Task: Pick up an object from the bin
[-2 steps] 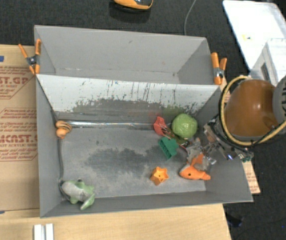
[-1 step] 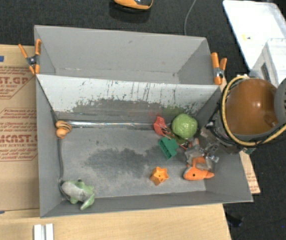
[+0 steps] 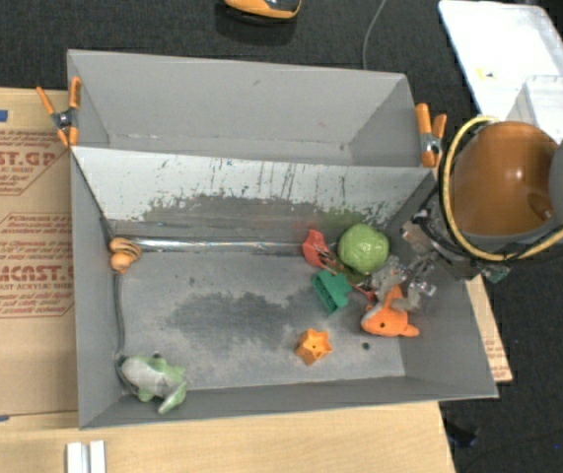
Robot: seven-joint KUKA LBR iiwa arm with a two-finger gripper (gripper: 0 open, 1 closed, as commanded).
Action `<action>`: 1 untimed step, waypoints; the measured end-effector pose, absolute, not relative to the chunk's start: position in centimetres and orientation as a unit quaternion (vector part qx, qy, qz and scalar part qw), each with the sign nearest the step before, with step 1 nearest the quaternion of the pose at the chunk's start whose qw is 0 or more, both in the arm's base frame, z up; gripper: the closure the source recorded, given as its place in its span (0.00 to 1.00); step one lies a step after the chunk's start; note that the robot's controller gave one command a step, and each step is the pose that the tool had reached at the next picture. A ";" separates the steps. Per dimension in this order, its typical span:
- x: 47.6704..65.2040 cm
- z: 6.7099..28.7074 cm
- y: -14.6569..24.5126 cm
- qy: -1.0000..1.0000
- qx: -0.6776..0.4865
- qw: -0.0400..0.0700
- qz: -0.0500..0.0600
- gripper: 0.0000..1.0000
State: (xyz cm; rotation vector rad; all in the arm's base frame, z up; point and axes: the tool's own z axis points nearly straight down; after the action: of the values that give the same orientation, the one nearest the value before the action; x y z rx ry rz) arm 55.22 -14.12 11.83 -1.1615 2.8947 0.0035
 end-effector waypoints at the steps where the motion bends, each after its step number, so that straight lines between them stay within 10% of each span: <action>1: 55.2 11.8 -14.1 0.928 -0.372 0.011 0.001 1.00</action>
Offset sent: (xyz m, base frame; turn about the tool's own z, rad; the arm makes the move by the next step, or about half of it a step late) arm -0.0297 0.0111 -0.0483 0.0471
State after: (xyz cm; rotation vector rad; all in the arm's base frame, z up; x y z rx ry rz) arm 55.22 -14.12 11.82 -1.1615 2.8948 0.0038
